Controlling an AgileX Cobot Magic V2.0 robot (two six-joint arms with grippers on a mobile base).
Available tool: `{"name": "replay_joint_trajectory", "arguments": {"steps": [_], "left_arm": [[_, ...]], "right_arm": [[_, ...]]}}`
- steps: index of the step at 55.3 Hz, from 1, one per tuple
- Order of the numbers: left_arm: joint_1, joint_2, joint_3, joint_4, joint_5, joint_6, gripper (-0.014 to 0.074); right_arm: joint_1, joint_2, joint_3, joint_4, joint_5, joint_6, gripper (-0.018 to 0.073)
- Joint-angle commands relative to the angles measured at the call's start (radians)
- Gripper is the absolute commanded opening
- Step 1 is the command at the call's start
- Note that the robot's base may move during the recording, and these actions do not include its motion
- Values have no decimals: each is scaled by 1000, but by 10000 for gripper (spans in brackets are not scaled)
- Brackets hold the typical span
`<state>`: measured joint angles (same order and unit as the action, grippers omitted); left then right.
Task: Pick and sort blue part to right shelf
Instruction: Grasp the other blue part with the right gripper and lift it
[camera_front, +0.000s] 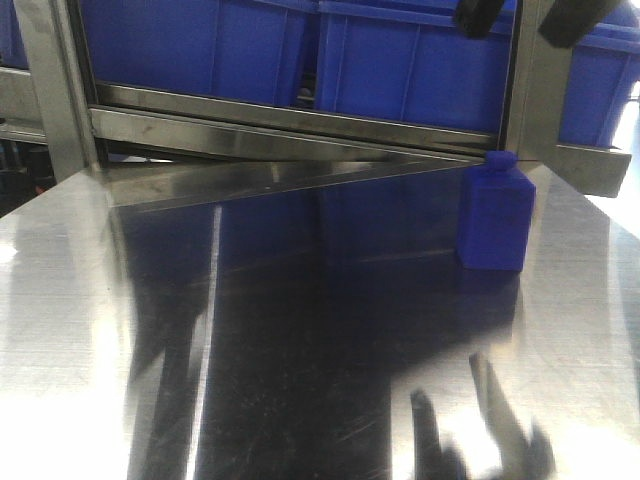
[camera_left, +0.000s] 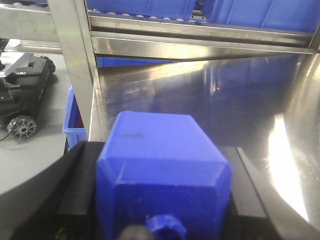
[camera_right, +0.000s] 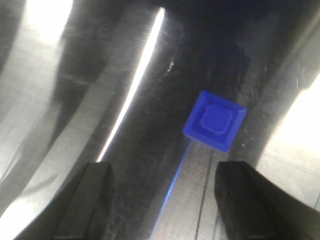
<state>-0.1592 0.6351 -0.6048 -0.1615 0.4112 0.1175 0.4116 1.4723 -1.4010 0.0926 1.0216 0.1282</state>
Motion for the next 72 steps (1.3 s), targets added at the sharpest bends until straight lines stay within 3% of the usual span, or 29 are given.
{"name": "replay_joint_trajectory", "arguments": {"steps": [1, 11, 25, 37, 56, 62, 72], "left_arm": [[-3, -4, -28, -13, -91, 2, 337], [-3, -4, -28, -13, -91, 2, 337], [-3, -4, -28, -13, -91, 2, 337], [-3, -4, -28, -13, -92, 2, 337], [-3, -4, -28, -13, -95, 2, 337], [-3, -4, -28, -13, -95, 2, 337], [-3, -33, -28, -18, -95, 0, 337]], "right_arm": [[0, 17, -67, -46, 0, 73, 560], [-26, 99, -74, -93, 0, 181, 636], [-73, 203, -74, -86, -37, 198, 635], [-75, 274, -74, -47, -111, 205, 635], [-72, 370, -74, -46, -99, 199, 631], [-72, 373, -74, -47, -96, 182, 577], [-72, 371, -74, -70, -81, 178, 375]]}}
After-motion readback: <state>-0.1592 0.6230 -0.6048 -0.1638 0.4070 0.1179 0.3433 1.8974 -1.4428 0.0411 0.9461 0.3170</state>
